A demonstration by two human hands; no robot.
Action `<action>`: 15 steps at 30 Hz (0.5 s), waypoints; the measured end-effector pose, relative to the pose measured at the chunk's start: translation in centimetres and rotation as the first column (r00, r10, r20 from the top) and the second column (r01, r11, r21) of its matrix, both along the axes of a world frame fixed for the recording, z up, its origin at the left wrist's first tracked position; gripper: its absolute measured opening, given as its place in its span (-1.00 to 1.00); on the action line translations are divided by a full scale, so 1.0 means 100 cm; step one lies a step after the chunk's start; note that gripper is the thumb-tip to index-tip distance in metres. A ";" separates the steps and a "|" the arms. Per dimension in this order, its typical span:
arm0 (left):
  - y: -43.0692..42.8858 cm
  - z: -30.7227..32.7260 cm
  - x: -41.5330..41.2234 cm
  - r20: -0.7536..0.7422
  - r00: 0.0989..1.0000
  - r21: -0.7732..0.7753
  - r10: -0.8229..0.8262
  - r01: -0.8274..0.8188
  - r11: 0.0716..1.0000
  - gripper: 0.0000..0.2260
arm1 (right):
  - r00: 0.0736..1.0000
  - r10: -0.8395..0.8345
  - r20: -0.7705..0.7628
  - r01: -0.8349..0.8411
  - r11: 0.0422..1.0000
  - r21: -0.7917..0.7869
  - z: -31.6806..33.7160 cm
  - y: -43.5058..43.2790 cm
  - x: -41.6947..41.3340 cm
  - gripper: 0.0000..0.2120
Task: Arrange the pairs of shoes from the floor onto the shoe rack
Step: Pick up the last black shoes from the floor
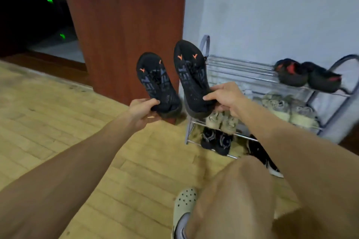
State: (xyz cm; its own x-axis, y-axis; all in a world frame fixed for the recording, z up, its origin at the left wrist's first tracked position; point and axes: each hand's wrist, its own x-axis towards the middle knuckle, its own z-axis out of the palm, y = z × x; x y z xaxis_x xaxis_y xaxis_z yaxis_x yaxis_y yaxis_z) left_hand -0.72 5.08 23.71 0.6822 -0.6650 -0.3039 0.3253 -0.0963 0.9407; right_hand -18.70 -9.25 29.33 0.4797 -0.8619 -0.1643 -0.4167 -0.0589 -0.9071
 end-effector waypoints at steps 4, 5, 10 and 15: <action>-0.044 0.065 -0.024 0.133 0.990 -0.054 0.055 -0.048 0.997 -0.91 | 0.990 -0.101 0.103 0.107 0.993 -0.057 0.051 -0.037 -0.054 -0.56; -0.058 0.076 -0.031 0.152 0.987 -0.065 0.056 -0.047 0.997 -0.89 | 0.983 -0.130 0.127 0.137 0.989 -0.054 0.059 -0.049 -0.067 -0.55; -0.137 0.114 -0.052 0.175 0.984 -0.082 -0.041 0.056 0.995 -0.87 | 0.948 -0.252 0.194 0.264 0.964 -0.034 0.075 -0.114 -0.110 -0.59; -0.224 0.133 -0.065 0.229 0.963 -0.014 -0.144 0.151 0.988 -0.82 | 0.916 -0.332 0.225 0.336 0.942 0.024 0.069 -0.179 -0.115 -0.85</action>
State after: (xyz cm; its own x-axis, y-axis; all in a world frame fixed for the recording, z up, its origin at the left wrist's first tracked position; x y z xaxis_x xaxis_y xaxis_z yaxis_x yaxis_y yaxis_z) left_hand -7.21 -17.37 36.96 0.6242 -0.7703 -0.1301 0.0871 -0.0969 0.9915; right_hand -30.16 -27.10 36.18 0.1860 -0.9799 -0.0723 -0.2019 0.0339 -0.9788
